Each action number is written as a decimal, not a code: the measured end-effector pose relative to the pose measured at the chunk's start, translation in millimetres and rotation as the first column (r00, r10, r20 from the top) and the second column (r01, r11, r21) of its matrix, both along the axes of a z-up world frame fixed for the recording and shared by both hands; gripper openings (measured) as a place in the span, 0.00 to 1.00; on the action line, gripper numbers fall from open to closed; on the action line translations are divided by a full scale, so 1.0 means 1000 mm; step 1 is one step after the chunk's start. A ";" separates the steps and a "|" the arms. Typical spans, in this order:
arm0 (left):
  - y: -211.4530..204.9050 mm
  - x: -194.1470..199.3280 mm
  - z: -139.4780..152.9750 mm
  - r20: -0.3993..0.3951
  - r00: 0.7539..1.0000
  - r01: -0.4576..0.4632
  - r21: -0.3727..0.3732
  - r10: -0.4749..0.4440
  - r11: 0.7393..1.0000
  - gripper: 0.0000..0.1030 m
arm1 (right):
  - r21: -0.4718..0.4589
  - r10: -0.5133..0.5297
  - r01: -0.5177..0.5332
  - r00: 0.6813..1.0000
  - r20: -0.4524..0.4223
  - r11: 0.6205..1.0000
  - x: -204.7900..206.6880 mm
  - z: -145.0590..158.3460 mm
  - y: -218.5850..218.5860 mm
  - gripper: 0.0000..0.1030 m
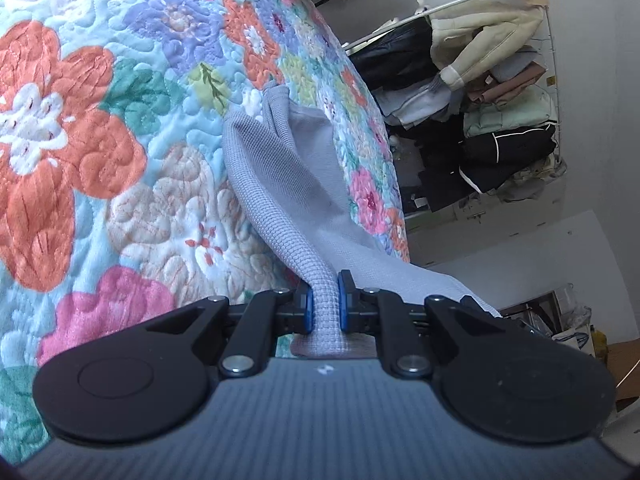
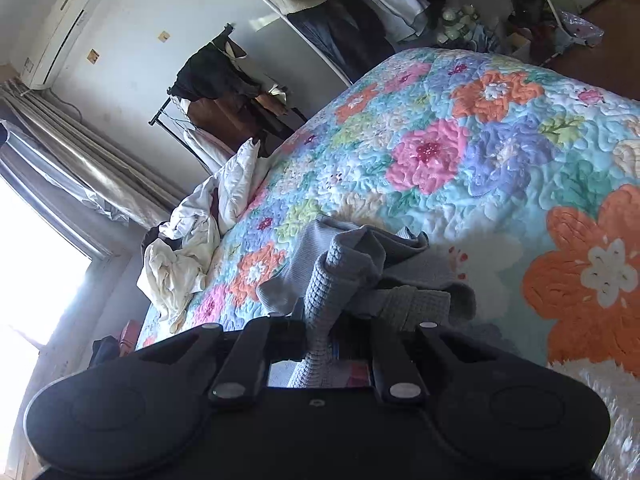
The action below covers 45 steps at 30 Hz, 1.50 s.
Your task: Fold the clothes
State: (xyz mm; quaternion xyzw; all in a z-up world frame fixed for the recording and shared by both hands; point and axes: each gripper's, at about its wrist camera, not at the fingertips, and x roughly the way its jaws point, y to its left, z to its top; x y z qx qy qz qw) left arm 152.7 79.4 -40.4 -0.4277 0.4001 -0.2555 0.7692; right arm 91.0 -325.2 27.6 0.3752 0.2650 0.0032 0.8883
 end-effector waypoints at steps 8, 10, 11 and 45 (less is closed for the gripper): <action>0.006 -0.011 0.027 -0.036 0.999 -0.036 -0.054 0.034 0.998 0.11 | 0.015 0.011 -0.012 0.998 0.060 1.000 -0.010 0.027 -0.008 0.13; -0.001 -0.013 0.028 -0.051 0.998 -0.033 -0.018 0.032 0.999 0.11 | 0.018 0.012 -0.012 1.000 0.021 1.000 -0.009 0.025 -0.012 0.13; -0.004 -0.013 0.027 -0.065 0.997 -0.029 0.002 0.029 1.000 0.11 | 0.018 0.013 -0.013 1.000 0.005 1.000 -0.007 0.024 -0.013 0.13; 0.017 0.253 -0.072 -0.416 0.882 -0.248 -0.009 0.222 0.969 0.11 | -0.120 0.100 -0.103 0.995 -0.028 0.987 0.249 -0.028 -0.039 0.52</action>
